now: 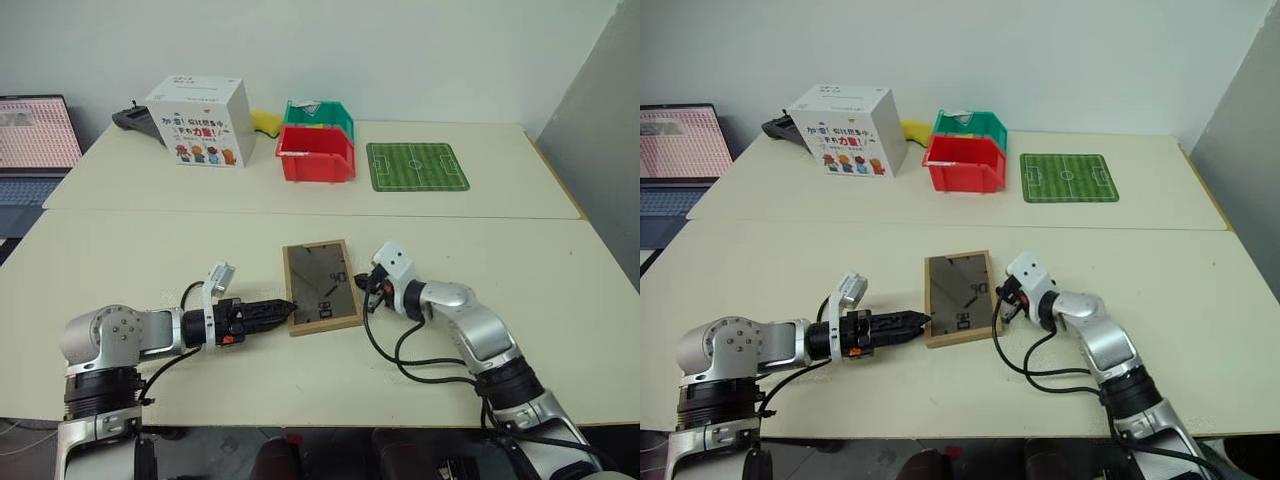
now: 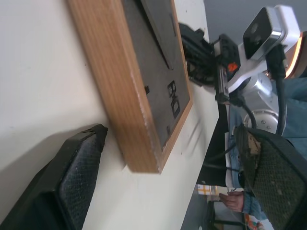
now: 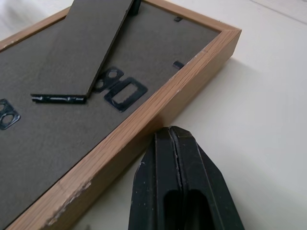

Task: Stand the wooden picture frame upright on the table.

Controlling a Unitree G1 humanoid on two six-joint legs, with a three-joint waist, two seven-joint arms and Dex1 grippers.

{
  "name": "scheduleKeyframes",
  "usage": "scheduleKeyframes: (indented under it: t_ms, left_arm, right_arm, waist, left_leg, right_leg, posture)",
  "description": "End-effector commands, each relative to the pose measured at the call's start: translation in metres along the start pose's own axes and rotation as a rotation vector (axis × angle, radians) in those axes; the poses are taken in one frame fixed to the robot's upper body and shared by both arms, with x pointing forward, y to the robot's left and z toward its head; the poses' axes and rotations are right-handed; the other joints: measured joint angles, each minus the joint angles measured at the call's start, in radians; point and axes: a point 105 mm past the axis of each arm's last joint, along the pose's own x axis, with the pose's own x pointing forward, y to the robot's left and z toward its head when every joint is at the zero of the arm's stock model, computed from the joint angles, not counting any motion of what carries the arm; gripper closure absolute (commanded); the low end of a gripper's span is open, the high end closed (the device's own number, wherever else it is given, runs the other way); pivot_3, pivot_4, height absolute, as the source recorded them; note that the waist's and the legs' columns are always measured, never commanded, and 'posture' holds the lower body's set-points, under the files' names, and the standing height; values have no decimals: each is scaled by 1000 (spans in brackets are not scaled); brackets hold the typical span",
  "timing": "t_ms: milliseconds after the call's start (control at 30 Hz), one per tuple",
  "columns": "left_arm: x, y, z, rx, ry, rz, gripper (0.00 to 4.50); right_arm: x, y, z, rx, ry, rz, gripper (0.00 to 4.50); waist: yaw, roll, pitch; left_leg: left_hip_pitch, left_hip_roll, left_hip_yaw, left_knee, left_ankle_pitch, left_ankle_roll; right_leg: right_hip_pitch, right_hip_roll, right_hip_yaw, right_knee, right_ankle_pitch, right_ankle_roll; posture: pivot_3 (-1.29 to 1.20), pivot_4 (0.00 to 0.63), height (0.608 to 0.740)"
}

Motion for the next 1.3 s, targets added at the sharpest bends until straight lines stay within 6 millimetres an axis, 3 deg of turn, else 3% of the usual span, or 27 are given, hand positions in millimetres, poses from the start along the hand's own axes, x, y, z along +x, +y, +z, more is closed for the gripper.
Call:
scheduleKeyframes:
  t_ms: [33,133,300,567,700,800,900,967,1133,1300]
  left_arm:
    - [25,22,-13,-57,13,51,10]
    - [37,17,-16,-53,18,7,10]
    - [43,5,-21,-27,37,-38,10]
    - [28,7,-6,-15,-22,-14,1358]
    - [19,0,0,5,-30,-23,2135]
    - [16,-10,4,27,-41,-37,2804]
    - [15,-24,8,102,-40,-55,3267]
    - [16,-28,12,174,-33,-25,3287]
    - [16,-47,26,418,6,-34,3287]
    - [13,-61,34,520,22,-89,3287]
  right_arm:
    - [8,18,20,-13,-60,34,4500]
    - [11,21,24,-4,-66,27,4500]
    - [4,5,16,-11,-38,-30,4500]
    - [-11,-14,-4,-8,11,-111,4500]
    - [-17,-25,-2,-5,-3,-153,4500]
    - [-25,-39,15,-1,-59,-182,4500]
    - [-34,-33,51,29,-171,-68,4500]
    - [-40,-26,73,46,-227,14,4500]
    - [-57,1,124,109,-330,318,3565]
    - [-52,10,133,110,-324,415,2314]
  waist:
    - [4,4,-4]
    - [19,8,-9]
    - [26,8,-10]
    - [18,8,-10]
    - [14,7,-10]
    - [11,7,-9]
    - [10,7,-8]
    - [4,7,-6]
    - [1,7,-6]
    - [1,6,-6]
  left_leg:
    - [1,-1,0,0,-1,1]
    - [9,-2,-1,-1,-2,3]
    - [9,-8,-3,-1,-2,3]
    - [9,-12,-5,-3,-2,3]
    - [8,-12,-6,-4,-2,3]
    - [6,-12,-7,-4,-2,3]
    - [6,-12,-8,-4,-2,3]
    - [6,-12,-8,-4,-2,3]
    - [5,-11,-10,-5,-2,3]
    - [5,-12,-9,-5,-2,3]
  right_leg:
    - [2,0,0,-1,0,0]
    - [11,-1,0,-2,-1,1]
    - [12,-5,-1,-3,-3,4]
    - [12,-8,0,-3,-4,6]
    - [11,-8,0,-3,-4,6]
    - [10,-8,0,-3,-4,6]
    - [10,-8,-1,-3,-4,6]
    - [10,-7,-1,-3,-4,6]
    - [9,-7,-2,-4,-4,5]
    - [10,-7,-2,-6,-4,5]
  posture:
    - [0,150,740]
    - [0,150,740]
    - [0,150,740]
    - [0,150,740]
    - [0,150,740]
    - [0,150,740]
    - [0,150,740]
    - [0,150,740]
    - [0,150,740]
    - [0,150,740]
